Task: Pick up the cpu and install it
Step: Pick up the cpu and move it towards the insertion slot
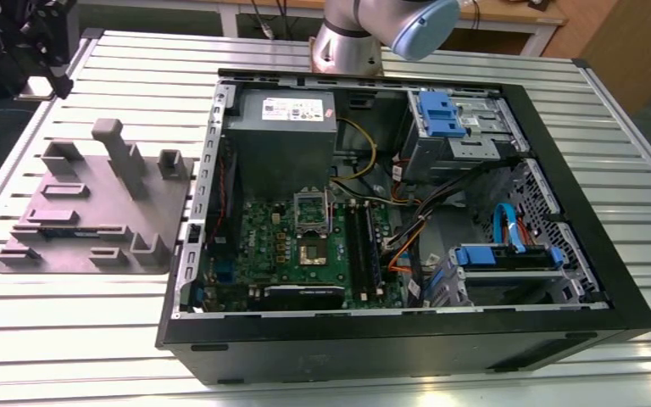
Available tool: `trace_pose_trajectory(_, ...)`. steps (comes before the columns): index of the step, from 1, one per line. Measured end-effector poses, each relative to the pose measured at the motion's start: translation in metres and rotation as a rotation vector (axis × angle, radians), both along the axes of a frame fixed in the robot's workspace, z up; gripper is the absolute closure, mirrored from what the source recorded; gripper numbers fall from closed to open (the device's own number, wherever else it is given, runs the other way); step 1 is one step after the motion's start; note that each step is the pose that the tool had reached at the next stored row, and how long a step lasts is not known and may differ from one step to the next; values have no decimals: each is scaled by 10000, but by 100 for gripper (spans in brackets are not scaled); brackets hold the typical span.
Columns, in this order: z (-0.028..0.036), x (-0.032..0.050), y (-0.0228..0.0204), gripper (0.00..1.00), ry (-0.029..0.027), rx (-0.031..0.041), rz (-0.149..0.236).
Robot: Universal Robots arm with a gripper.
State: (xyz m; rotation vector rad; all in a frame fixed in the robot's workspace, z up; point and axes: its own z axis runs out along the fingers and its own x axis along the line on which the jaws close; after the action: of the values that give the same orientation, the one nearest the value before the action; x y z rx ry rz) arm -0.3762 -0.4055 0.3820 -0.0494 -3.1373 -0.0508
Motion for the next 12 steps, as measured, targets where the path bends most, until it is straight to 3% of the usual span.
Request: trace_pose_trajectory(12, 0, 48, 0, 53, 0, 0, 0)
